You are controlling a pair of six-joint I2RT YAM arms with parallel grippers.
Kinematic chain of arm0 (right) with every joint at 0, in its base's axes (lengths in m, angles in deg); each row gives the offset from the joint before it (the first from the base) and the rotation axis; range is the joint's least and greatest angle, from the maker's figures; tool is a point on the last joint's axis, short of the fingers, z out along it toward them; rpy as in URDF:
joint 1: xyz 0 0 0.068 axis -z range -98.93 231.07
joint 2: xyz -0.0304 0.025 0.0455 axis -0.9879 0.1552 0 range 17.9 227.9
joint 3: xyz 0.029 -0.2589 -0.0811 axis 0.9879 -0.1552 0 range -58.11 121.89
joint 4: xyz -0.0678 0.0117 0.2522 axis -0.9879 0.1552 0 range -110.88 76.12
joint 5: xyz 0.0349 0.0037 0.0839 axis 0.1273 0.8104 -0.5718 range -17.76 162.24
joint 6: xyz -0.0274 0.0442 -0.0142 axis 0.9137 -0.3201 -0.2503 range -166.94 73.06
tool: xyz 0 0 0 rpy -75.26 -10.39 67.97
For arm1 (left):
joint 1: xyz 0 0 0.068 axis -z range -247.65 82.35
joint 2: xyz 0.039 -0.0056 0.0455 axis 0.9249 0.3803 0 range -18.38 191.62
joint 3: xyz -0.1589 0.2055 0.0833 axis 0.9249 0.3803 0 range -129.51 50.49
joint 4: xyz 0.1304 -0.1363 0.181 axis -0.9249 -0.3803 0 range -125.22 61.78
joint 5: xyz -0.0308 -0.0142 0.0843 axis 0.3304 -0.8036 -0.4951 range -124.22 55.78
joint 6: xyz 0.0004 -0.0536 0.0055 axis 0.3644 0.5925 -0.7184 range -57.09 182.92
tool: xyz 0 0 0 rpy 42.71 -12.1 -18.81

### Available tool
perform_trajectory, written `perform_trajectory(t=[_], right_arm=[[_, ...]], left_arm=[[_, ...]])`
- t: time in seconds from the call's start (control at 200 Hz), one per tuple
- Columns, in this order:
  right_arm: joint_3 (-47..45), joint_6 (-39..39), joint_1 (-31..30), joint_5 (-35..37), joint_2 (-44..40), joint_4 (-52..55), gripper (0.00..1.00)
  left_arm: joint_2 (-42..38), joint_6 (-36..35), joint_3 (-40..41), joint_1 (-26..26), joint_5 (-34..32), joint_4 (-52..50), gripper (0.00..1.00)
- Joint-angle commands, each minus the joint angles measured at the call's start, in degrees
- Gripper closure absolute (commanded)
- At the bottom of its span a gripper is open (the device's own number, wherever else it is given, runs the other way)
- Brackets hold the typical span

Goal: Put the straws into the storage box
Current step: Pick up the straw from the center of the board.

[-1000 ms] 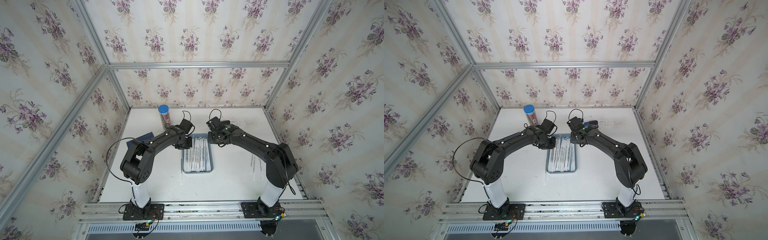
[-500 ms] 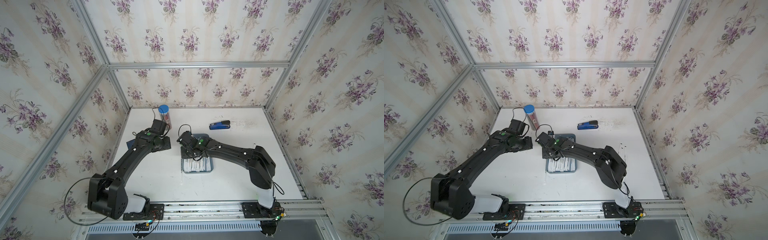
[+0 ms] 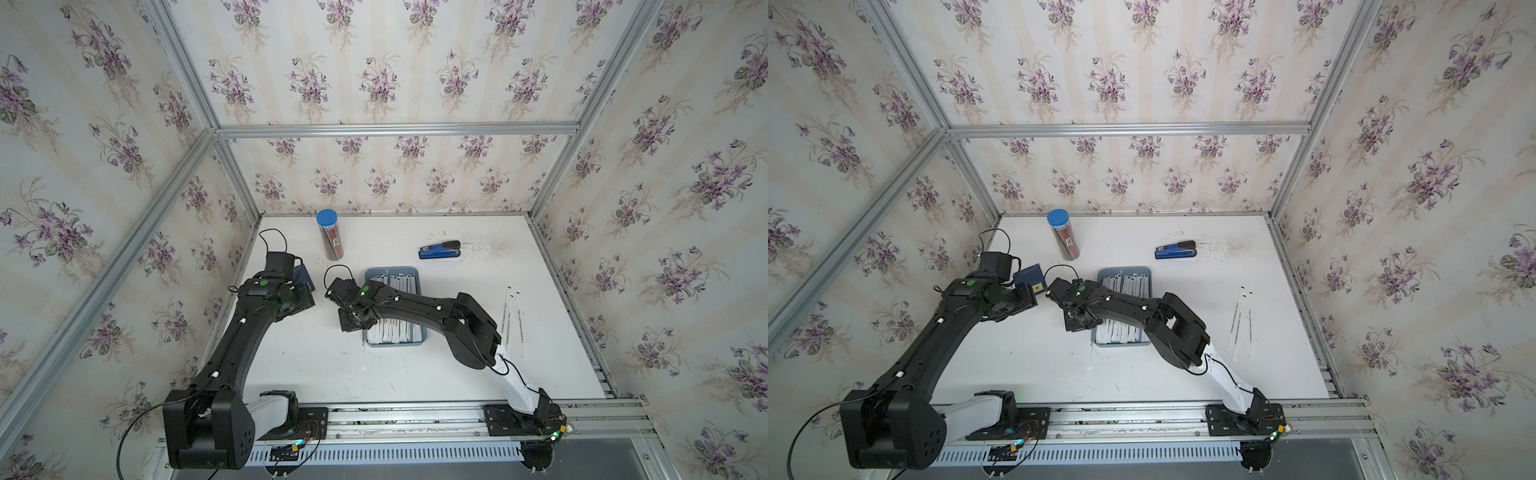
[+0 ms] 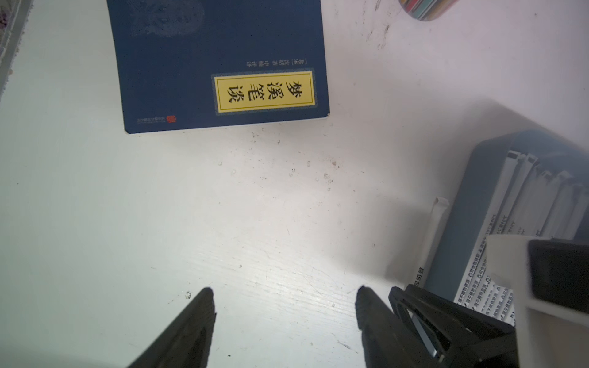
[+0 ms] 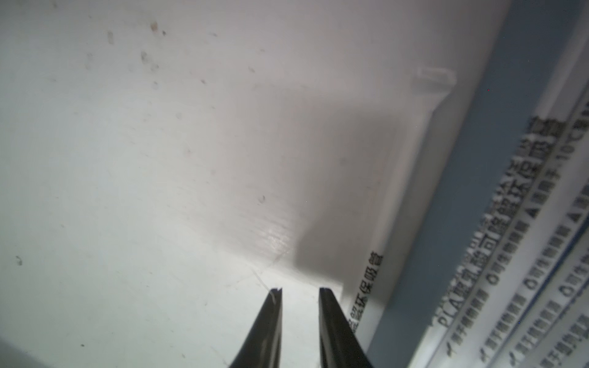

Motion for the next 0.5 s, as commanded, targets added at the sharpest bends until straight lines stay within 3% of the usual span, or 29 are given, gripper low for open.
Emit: perform_trajectory(t=[0.0,0.495], right_arm=[[0.4,-1.5,0.2,2.5,0.4,4.6,0.73],[2.7,-3.2,0.2,4.0,4.0,7.3,0.72]], left_arm=[[0.0,-1.4,0.3,-0.5,2.4,1.5,0.29],[0.4,-2.1,1.5,-0.8,6.9,3.6,0.29]])
